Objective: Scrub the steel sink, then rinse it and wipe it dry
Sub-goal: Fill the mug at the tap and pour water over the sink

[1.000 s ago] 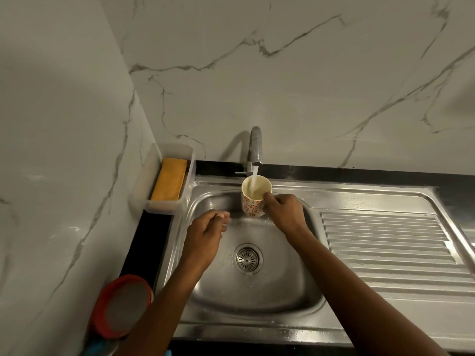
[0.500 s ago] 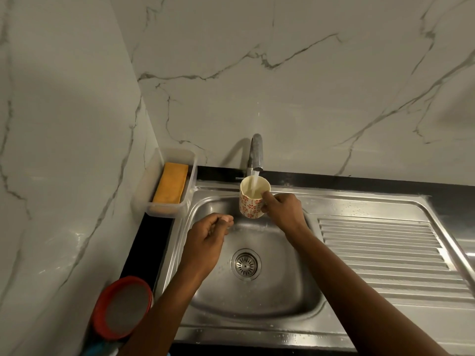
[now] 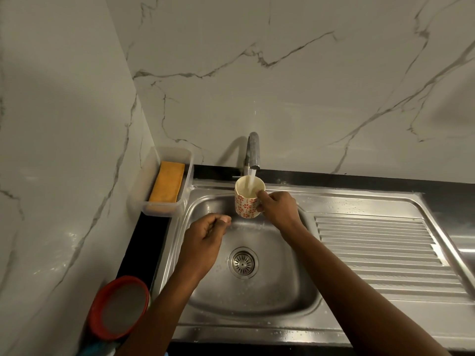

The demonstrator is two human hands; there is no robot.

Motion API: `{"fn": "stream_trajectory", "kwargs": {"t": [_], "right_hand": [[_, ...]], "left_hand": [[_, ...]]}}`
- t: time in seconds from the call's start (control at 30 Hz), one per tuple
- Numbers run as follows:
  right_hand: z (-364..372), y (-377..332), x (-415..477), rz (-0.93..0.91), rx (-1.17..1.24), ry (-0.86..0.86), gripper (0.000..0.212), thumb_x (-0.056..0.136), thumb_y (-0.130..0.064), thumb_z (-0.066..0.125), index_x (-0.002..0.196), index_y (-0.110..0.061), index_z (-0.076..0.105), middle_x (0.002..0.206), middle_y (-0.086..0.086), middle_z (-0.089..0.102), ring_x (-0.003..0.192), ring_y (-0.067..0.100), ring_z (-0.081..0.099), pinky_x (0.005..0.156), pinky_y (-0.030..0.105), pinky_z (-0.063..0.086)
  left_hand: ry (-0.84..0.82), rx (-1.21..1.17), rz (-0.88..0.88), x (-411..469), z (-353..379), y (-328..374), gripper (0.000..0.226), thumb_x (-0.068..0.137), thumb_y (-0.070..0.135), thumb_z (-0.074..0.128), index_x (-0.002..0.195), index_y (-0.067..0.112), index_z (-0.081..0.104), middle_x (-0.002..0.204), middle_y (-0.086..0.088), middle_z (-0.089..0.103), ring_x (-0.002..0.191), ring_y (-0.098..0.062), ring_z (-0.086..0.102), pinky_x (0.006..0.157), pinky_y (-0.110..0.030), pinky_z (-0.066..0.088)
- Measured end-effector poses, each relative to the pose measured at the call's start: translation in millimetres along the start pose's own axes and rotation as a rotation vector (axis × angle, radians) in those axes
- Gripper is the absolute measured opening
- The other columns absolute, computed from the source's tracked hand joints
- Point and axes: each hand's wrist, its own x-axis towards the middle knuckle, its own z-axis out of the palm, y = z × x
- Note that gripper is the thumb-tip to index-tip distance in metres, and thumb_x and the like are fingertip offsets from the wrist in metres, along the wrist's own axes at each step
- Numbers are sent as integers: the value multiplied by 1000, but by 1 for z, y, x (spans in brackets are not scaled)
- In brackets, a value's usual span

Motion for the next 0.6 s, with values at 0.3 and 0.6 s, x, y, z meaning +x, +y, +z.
{"fn": "stream_trajectory", "kwargs": {"t": [0.3, 0.6], "right_hand": [[0, -1, 1, 7, -20, -14, 41, 103, -45, 56, 88, -12, 76, 89, 1, 76, 71, 8, 69, 59, 19, 47], [2, 3, 4, 15, -10, -2, 41, 103, -44, 57, 89, -11, 78, 91, 2, 77, 75, 11, 71, 65, 22, 54]], "left_hand": [[0, -1, -18, -3, -2, -2, 46, 81, 68, 52, 99, 34, 78, 99, 15, 80, 95, -6, 75, 94, -49, 61], [3, 2, -24, -3, 1, -3, 32, 90, 54, 56, 100, 33, 78, 99, 15, 80, 95, -5, 75, 95, -49, 61]]}}
